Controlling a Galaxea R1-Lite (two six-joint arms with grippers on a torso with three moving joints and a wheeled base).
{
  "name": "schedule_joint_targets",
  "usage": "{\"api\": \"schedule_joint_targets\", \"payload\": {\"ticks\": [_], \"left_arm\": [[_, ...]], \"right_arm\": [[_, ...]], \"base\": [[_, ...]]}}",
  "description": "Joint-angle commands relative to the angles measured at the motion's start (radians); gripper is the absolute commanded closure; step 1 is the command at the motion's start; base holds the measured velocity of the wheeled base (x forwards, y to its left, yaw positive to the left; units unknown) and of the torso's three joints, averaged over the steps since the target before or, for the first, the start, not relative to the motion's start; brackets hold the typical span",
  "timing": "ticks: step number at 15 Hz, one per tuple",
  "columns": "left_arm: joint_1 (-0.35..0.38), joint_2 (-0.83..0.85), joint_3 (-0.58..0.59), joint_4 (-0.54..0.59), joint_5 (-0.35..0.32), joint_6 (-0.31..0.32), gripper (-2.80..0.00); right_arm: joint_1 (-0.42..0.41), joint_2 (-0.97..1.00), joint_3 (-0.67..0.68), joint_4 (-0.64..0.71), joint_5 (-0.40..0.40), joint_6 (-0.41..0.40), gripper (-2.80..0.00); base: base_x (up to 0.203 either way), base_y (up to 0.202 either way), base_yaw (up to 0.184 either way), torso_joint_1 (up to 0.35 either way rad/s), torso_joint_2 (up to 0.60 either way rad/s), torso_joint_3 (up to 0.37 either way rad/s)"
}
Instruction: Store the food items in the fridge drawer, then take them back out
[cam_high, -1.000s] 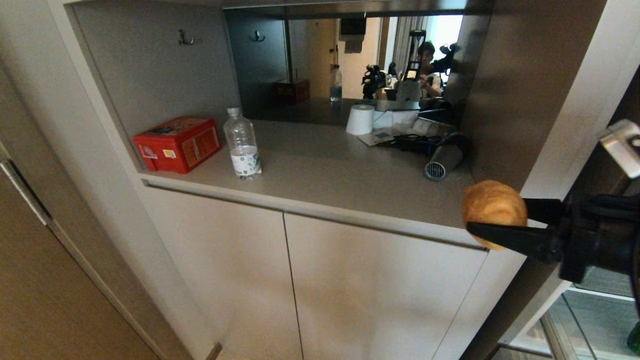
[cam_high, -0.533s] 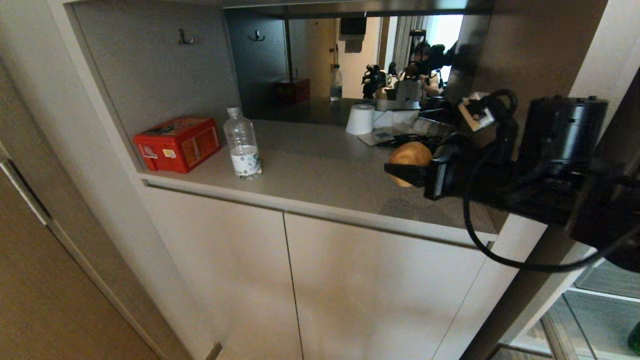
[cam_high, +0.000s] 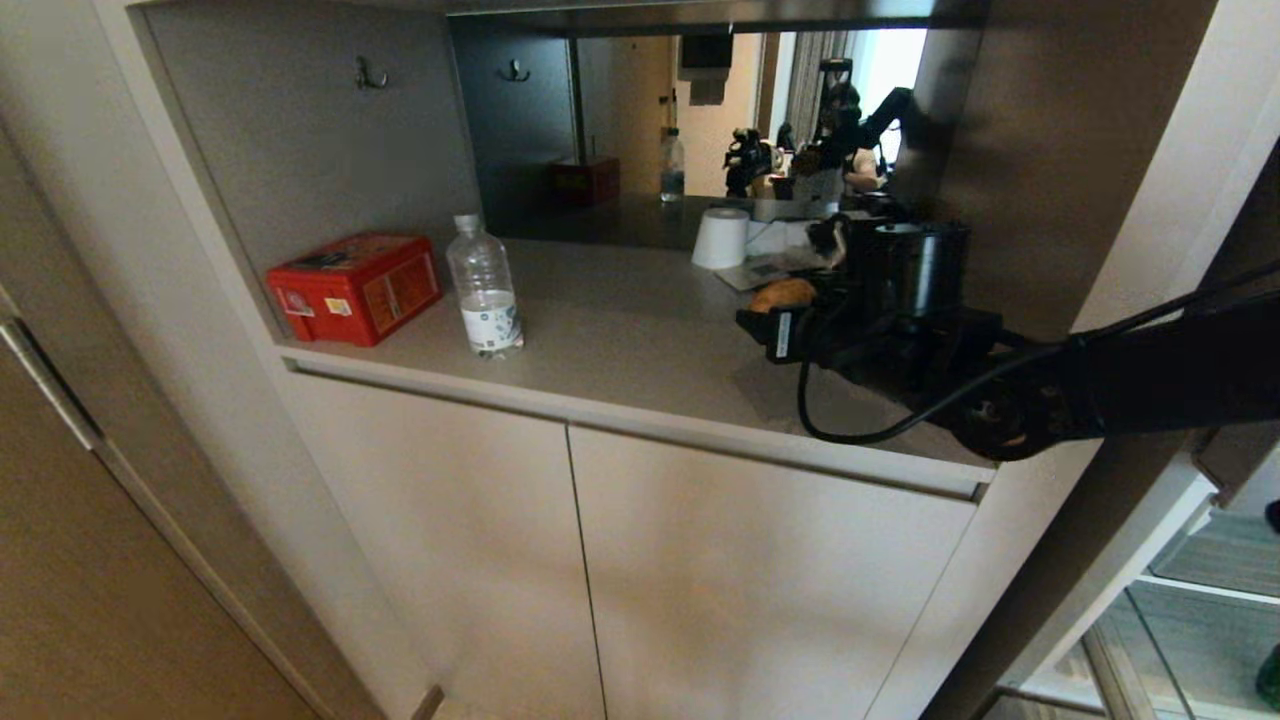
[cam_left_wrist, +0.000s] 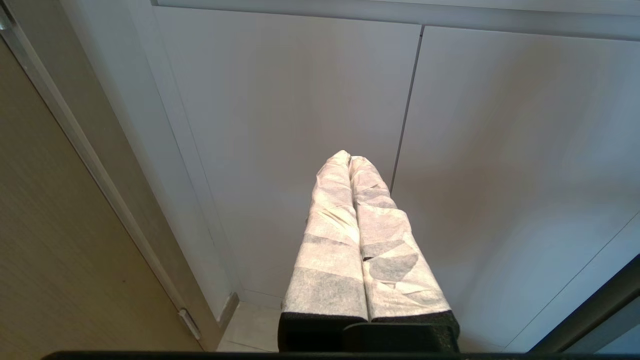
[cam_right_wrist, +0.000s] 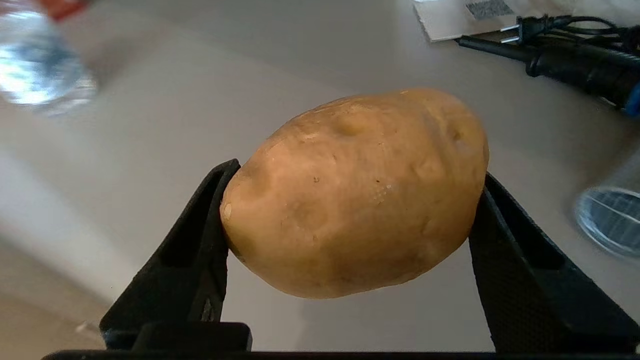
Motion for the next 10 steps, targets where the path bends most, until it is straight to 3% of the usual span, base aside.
{"api": "schedule_joint_targets", "payload": {"ticks": [1, 4, 10], "left_arm": [[0.0, 0.0, 0.011, -0.001, 0.0, 0.0, 0.0], [0.0, 0.0, 0.011, -0.001, 0.0, 0.0, 0.0], [0.0, 0.0, 0.011, -0.001, 0.0, 0.0, 0.0]], "right_arm": [[0.0, 0.119, -0.085, -0.003, -0.019, -0.007, 0.0], [-0.013, 0.2, -0.17, -0.003, -0.043, -0.031, 0.0], [-0.015, 0.218, -0.175, -0.008, -0.042, -0.036, 0.0]], "base": [[0.0, 0.0, 0.0, 0.0, 0.0, 0.0], [0.0, 0.0, 0.0, 0.0, 0.0, 0.0], [0.0, 0.0, 0.0, 0.0, 0.0, 0.0]]}}
